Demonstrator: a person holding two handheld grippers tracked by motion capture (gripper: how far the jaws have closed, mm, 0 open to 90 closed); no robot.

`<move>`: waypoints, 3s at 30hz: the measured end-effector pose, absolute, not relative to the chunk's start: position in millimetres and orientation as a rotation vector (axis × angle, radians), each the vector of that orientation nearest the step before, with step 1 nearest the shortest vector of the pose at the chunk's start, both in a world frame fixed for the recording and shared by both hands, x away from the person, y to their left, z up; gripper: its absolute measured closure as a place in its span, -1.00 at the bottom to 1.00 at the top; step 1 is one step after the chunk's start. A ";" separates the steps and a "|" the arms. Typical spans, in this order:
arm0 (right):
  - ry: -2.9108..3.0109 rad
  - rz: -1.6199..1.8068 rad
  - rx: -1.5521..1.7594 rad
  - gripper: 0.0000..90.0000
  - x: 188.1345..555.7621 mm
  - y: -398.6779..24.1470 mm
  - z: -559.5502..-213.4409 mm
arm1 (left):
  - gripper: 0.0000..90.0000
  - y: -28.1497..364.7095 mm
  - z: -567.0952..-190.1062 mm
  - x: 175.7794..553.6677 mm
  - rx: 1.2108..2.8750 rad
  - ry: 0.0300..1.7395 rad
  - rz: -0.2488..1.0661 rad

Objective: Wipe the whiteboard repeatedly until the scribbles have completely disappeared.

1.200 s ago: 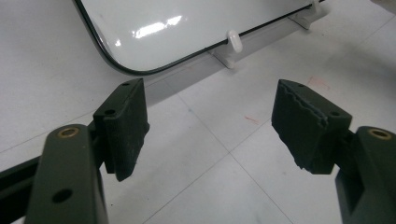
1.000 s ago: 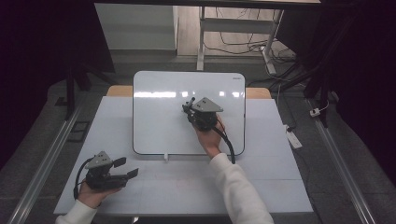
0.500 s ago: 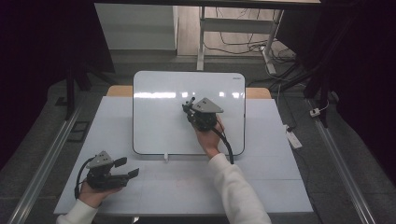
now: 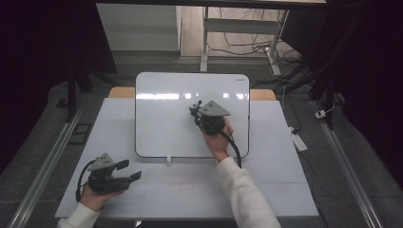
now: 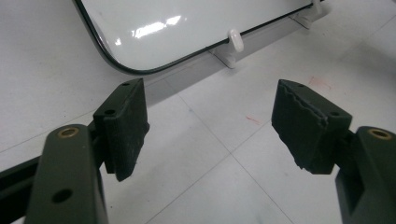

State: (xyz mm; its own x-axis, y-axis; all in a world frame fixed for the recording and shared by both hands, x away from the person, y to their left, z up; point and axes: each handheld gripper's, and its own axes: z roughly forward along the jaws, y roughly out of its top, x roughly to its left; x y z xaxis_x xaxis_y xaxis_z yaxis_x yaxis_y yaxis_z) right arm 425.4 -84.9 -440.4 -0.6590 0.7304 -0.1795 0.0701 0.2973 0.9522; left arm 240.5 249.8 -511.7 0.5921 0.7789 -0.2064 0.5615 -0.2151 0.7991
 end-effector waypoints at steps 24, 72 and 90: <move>1.995 1.399 0.667 0.74 434.5 -64.6 -433.2 | -0.38 251.0 -513.1 243.2 1.902 1.079 0.289; 1.924 1.426 0.783 0.74 431.3 -115.1 -435.8 | -0.38 250.1 -512.3 242.8 1.903 1.082 0.299; 1.875 1.415 0.812 0.74 433.4 -128.4 -434.1 | -0.38 250.8 -511.8 241.4 1.901 1.082 0.304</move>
